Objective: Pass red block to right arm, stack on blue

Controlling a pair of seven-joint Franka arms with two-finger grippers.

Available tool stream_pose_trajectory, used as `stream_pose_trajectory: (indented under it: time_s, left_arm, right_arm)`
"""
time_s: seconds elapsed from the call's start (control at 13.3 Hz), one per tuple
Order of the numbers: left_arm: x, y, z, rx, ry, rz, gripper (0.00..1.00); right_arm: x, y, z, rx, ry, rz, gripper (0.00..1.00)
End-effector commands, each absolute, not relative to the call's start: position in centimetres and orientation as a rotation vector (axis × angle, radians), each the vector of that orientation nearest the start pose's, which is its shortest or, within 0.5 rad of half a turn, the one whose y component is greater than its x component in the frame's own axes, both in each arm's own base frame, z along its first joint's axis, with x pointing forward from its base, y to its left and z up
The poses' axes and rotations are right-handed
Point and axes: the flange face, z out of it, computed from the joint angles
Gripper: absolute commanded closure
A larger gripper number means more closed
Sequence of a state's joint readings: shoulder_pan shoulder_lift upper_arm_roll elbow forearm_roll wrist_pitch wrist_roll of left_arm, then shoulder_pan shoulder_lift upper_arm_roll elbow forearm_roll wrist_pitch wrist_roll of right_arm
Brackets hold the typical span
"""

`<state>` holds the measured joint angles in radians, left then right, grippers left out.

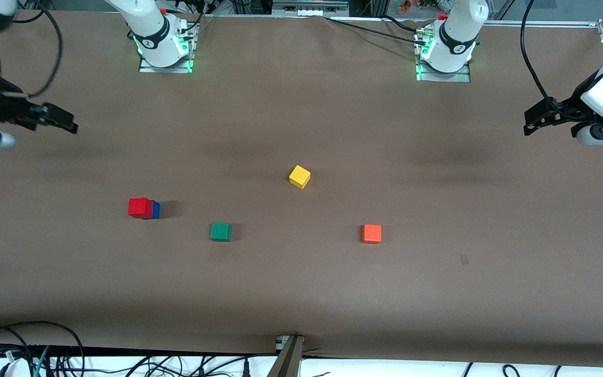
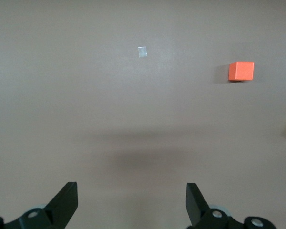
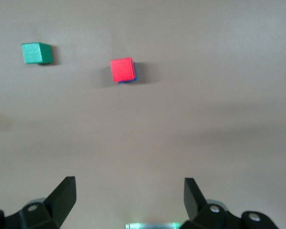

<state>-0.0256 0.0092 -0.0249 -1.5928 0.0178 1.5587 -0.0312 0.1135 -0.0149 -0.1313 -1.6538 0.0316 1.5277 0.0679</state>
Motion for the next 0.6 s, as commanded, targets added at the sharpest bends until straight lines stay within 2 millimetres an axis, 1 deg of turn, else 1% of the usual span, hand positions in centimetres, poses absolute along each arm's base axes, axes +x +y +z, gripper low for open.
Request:
stream_pose_trajectory:
  time_s: [0.0, 0.08, 0.15, 0.38, 0.53]
  left_arm:
    - [55.5, -2.77, 61.37, -3.136, 0.034, 0.074, 0.0]
    - [55.5, -2.77, 61.37, -3.136, 0.036, 0.074, 0.0]
    - [55.5, -2.77, 61.37, -3.136, 0.036, 0.074, 0.0]
    - [55.5, -2.77, 61.37, -3.136, 0.036, 0.074, 0.0]
    - [55.49, -2.75, 61.36, -3.134, 0.036, 0.077, 0.0]
  right_arm:
    - [54.85, -1.1, 59.91, -3.105, 0.059, 0.197, 0.0]
    - [54.86, -0.97, 59.91, -3.107, 0.002, 0.197, 0.0]
    - [54.91, -1.07, 59.84, -3.108, -0.013, 0.197, 0.0]
    - [55.06, -1.08, 59.85, -3.11, -0.015, 0.19, 0.0]
    - [55.19, -0.72, 59.59, -3.117, -0.022, 0.198, 0.0]
